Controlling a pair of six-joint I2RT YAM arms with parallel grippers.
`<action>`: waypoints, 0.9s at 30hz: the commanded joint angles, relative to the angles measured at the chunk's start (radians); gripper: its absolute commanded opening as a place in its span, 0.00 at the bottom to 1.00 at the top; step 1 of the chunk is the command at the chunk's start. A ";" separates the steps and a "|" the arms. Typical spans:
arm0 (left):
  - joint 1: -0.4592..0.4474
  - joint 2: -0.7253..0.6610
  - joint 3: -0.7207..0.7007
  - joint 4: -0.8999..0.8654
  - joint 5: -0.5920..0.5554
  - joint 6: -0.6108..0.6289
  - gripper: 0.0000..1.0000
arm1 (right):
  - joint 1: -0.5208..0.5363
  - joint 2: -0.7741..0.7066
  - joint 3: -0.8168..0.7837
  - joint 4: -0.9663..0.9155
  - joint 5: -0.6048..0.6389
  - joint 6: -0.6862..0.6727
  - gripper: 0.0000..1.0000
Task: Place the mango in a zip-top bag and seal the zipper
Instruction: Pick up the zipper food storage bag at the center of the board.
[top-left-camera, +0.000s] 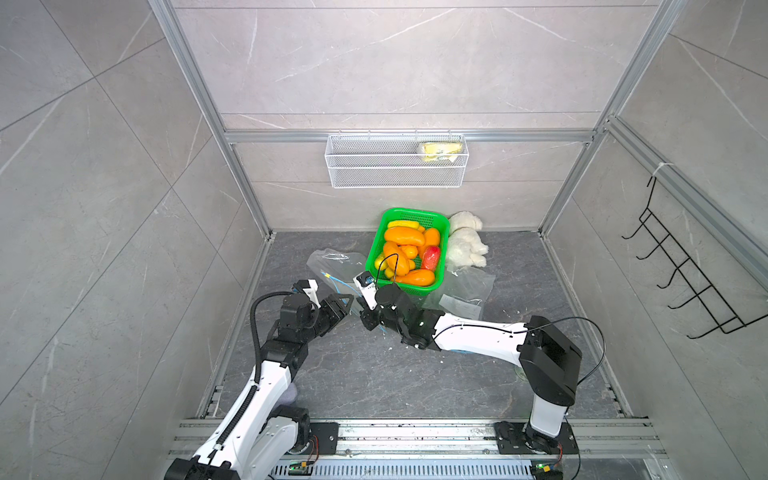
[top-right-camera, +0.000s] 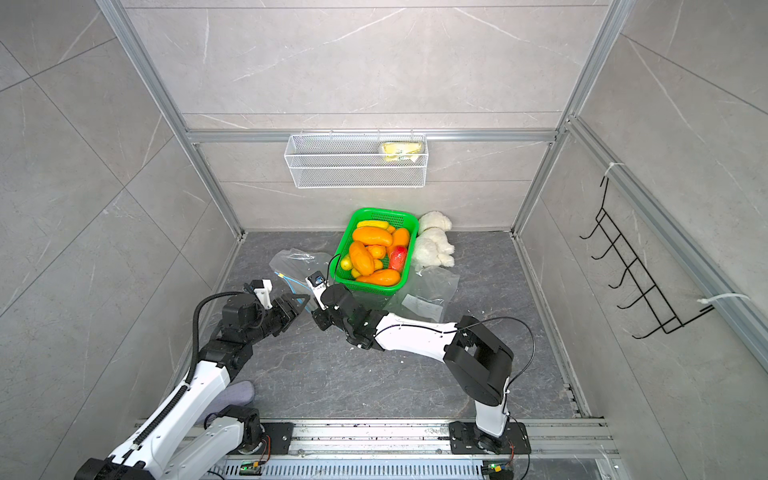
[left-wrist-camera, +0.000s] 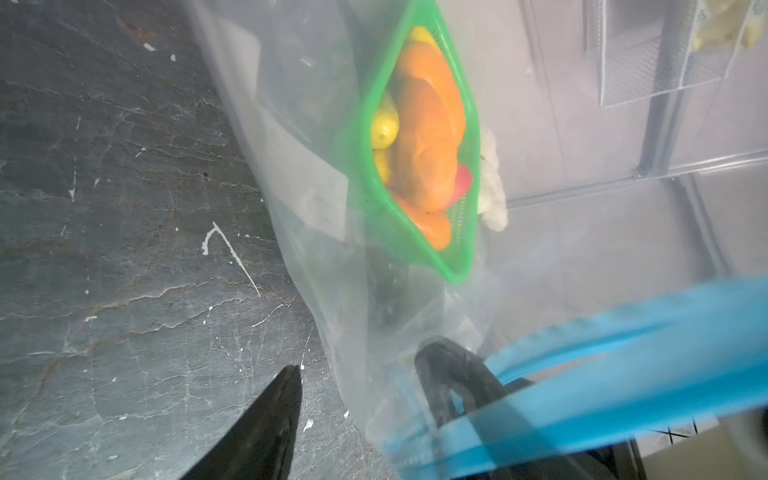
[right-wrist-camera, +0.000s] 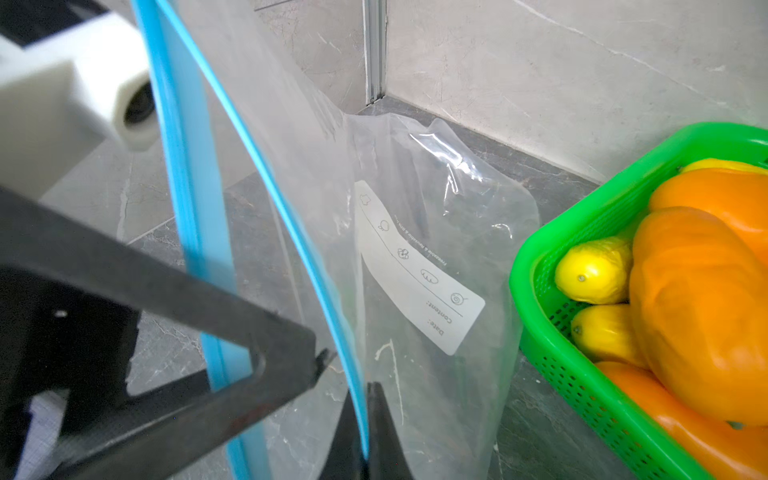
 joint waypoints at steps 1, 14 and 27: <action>-0.003 -0.006 0.010 -0.029 -0.016 0.034 0.51 | -0.009 -0.018 0.040 -0.012 -0.015 0.034 0.00; -0.004 0.013 0.312 -0.506 -0.300 0.222 0.00 | -0.087 -0.032 0.107 -0.183 -0.044 0.130 0.00; -0.017 0.292 0.677 -0.814 -0.418 0.334 0.00 | -0.167 -0.221 0.038 -0.135 -0.375 0.081 0.60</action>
